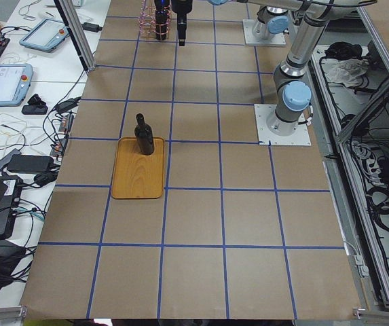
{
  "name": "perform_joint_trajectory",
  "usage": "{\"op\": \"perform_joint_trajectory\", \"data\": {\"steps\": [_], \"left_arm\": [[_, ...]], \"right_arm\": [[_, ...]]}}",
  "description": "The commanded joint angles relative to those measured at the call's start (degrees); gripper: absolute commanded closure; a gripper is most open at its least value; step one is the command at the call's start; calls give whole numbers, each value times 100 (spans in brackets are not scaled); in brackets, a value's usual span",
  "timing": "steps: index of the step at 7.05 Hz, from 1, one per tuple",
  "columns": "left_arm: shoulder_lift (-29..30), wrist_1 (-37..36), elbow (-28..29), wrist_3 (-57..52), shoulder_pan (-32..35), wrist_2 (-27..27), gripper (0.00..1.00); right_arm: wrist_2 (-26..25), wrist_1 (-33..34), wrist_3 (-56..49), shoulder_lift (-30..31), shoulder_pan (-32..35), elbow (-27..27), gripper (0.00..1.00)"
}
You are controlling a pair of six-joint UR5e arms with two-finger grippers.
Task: Take wine from basket and place on tray
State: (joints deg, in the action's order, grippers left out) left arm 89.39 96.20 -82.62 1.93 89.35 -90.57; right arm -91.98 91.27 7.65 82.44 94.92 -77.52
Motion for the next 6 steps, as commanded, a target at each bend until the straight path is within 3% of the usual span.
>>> {"op": "perform_joint_trajectory", "data": {"steps": [1,6], "left_arm": [[-45,-5,-8,0,4,-13,0],[-89,65,-17,-17,4,-13,0]], "right_arm": [[-4,5,0,0,0,0,0],[-4,5,-9,0,0,0,0]]}}
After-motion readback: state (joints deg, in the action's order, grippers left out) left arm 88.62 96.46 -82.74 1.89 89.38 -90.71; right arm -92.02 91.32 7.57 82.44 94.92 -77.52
